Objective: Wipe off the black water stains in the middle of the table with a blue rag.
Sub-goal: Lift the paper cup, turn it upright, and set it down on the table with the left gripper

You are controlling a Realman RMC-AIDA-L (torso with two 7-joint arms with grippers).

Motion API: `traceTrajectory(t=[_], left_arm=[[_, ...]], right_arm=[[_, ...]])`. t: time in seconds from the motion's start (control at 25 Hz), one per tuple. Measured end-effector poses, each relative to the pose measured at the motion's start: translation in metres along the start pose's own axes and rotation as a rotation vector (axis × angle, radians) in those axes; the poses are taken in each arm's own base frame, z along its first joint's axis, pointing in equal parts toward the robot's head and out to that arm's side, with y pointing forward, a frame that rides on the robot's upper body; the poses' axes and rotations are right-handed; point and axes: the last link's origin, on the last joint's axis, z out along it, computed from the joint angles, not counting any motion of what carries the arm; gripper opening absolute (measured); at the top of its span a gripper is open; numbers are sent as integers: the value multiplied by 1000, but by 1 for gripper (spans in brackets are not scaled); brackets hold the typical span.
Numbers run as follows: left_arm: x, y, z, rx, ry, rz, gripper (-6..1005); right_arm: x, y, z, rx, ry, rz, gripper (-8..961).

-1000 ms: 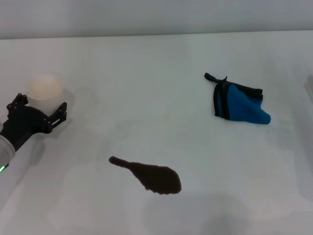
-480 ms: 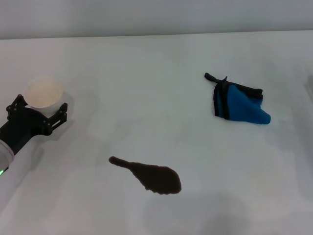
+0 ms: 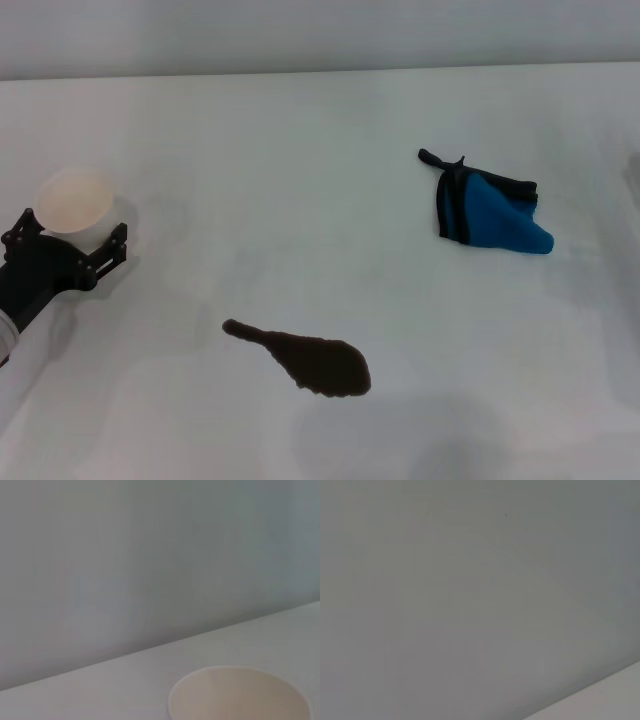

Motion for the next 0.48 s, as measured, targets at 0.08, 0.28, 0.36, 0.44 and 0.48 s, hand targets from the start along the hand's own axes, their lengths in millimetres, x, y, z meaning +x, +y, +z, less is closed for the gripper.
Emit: traceTrajectory(t=[0.08, 0.28, 0.36, 0.44, 0.48], left_arm=[[1, 0, 0, -2, 8, -1, 875], [1, 1, -2, -5, 17, -5, 876], [0, 1, -2, -4, 14, -7, 875], [-1, 1, -3, -3, 11, -8, 875], [-1, 1, -3, -3, 9, -9, 875]], right_arm=[[0, 0, 0, -1, -1, 0, 871], [0, 0, -1, -1, 1, 21, 871], [0, -1, -2, 0, 2, 24, 871], [1, -2, -2, 2, 2, 24, 871], [1, -2, -2, 2, 2, 23, 871]])
